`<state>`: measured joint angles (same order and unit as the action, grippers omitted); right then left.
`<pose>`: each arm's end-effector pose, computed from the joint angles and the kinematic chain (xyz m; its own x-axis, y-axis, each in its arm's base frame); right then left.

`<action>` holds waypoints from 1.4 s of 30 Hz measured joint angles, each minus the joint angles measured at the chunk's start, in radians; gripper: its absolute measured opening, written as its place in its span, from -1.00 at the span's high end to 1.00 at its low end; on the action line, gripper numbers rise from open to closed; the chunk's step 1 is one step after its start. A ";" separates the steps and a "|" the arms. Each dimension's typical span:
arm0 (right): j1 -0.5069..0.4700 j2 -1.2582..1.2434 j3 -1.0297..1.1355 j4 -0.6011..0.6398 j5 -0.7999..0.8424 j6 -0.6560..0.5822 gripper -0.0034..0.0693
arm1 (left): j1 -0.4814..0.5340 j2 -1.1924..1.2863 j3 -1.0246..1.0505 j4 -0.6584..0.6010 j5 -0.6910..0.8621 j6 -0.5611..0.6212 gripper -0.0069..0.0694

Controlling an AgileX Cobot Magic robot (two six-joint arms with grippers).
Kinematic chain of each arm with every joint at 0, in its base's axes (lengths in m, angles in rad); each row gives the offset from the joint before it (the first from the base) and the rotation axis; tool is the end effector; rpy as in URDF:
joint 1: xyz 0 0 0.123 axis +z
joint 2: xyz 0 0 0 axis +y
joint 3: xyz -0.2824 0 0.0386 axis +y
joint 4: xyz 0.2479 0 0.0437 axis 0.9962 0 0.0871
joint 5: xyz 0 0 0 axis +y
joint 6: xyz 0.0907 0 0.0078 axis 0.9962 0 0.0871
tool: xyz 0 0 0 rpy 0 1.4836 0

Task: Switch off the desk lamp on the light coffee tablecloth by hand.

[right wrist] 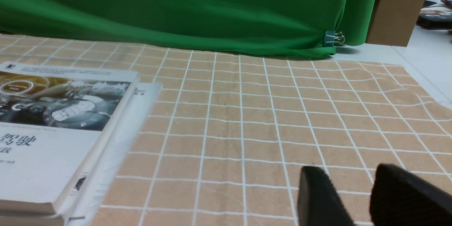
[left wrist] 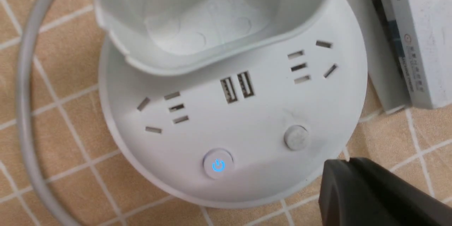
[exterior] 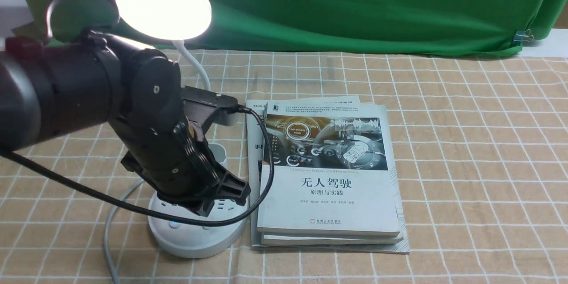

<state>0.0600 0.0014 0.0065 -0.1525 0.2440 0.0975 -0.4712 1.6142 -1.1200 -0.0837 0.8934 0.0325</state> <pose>0.0558 0.0000 0.1889 -0.1596 -0.0602 -0.9854 -0.0319 0.9979 -0.0558 0.2772 -0.1479 0.2368 -0.8675 0.4195 -0.2674 0.4513 0.8898 -0.0681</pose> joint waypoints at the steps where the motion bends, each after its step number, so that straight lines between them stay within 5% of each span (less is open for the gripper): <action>1: 0.000 0.000 0.000 0.000 0.000 0.000 0.24 | 0.000 0.001 0.000 0.000 0.000 0.000 0.83; 25: 0.000 0.000 0.000 0.000 0.000 0.000 0.24 | 0.000 0.122 -0.003 0.006 -0.014 -0.004 0.83; 35: 0.000 0.000 0.000 0.000 0.000 0.000 0.24 | 0.000 -0.093 0.023 -0.004 0.056 -0.017 0.83; 42: 0.000 0.000 0.000 0.000 0.000 0.000 0.24 | 0.000 -0.397 0.232 -0.011 -0.043 -0.041 0.83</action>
<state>0.0600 0.0014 0.0065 -0.1525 0.2440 0.0975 -0.4712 1.2173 -0.8877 -0.0947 0.8508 -0.0086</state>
